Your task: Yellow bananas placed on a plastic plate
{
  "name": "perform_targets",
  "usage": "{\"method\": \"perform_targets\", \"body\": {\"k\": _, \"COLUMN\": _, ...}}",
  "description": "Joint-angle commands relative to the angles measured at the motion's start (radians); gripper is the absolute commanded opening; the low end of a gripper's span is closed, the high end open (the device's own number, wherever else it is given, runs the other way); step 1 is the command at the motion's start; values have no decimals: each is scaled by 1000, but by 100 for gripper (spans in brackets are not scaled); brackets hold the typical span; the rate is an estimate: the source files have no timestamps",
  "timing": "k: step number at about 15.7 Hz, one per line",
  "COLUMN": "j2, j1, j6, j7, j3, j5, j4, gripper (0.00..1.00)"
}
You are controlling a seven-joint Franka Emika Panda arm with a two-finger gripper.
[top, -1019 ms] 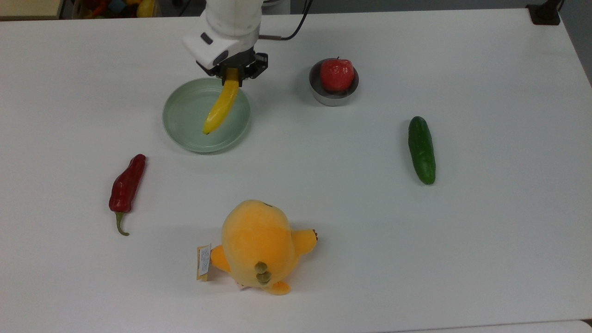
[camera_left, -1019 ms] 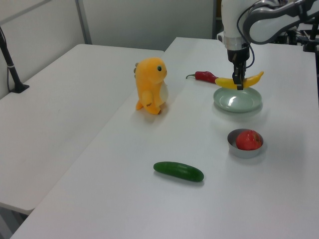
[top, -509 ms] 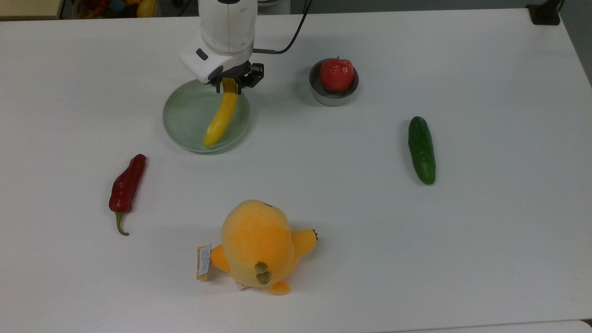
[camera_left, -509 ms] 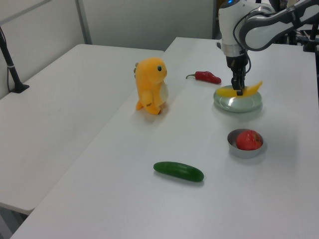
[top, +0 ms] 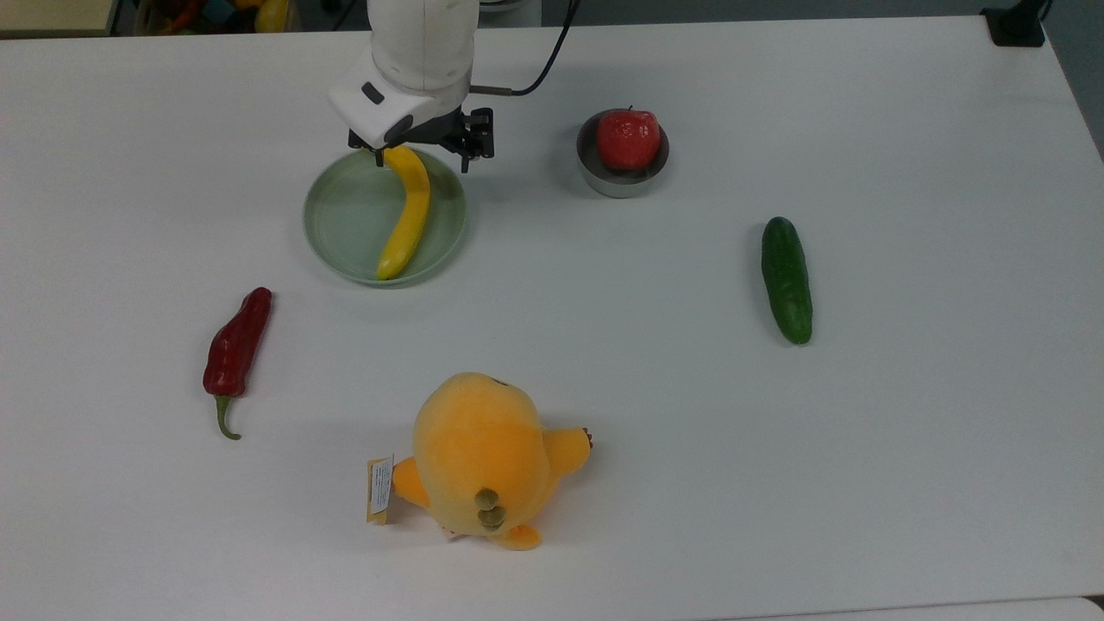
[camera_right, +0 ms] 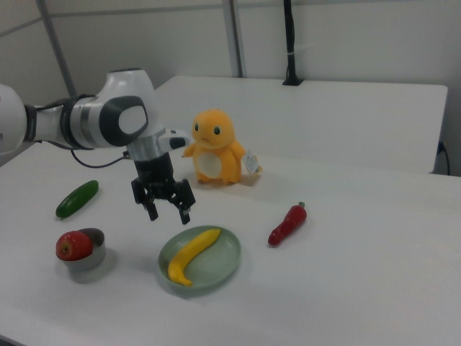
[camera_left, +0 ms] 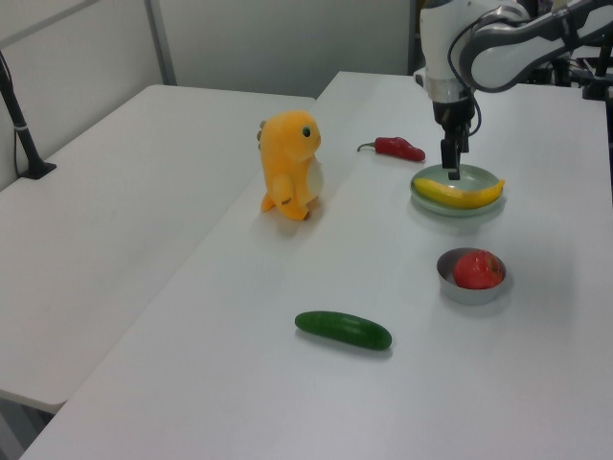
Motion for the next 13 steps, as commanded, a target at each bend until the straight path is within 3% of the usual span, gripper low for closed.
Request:
{"method": "perform_targets", "body": {"k": 1, "j2": -71, "j1": 10, "j6": 11, "j7": 38, "j3": -23, "j5": 40, "j4": 45, "gripper": 100}}
{"method": "perform_targets", "body": {"k": 4, "j2": -94, "j1": 13, "j6": 17, "j7": 164, "j3": -21, "j5": 135, "j4": 124, "gripper": 100}}
{"method": "perform_targets", "body": {"k": 10, "j2": -185, "j1": 32, "j6": 11, "j7": 186, "j3": -20, "j5": 198, "j4": 145, "gripper": 100}}
{"method": "perform_targets", "body": {"k": 11, "j2": -192, "j1": 68, "j6": 3, "j7": 186, "j3": -26, "j5": 198, "j4": 143, "gripper": 100}}
{"method": "perform_targets", "body": {"k": 13, "j2": -194, "j1": 143, "j6": 3, "j7": 183, "j3": -84, "j5": 192, "j4": 137, "gripper": 100}}
